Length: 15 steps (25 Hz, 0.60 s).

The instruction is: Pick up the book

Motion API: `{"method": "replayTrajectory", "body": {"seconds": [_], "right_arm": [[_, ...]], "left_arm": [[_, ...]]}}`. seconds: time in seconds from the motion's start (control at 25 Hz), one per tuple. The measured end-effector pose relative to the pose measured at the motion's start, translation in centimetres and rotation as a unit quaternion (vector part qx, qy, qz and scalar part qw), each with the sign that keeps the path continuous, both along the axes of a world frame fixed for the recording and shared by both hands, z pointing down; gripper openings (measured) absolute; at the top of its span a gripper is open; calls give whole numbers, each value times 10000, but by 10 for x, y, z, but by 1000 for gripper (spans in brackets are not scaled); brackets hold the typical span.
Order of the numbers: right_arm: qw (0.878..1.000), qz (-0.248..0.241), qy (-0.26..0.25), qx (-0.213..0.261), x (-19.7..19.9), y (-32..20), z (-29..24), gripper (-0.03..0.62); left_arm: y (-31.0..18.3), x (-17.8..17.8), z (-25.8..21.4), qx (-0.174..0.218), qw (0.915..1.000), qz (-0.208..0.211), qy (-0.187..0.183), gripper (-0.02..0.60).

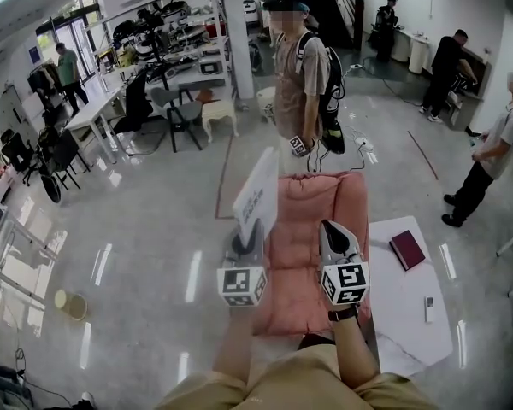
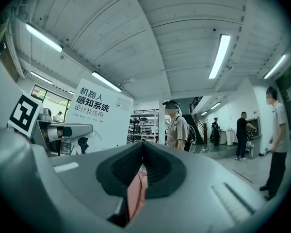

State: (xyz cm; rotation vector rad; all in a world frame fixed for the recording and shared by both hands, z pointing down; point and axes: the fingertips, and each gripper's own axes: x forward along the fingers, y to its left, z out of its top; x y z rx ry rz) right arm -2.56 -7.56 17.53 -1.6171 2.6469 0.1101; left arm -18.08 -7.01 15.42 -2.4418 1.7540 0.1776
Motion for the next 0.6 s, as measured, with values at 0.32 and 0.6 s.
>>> {"method": "replayTrajectory", "body": {"seconds": [0.32,0.6], "right_arm": [[9998,190,59,54,-1,20,-6,6],[9996,77,237,140,-9,32,-4,5]], "left_arm": [[22,6,-2,20,9997,244,83,41],[36,1,4,68,9995,225,229,41]]}}
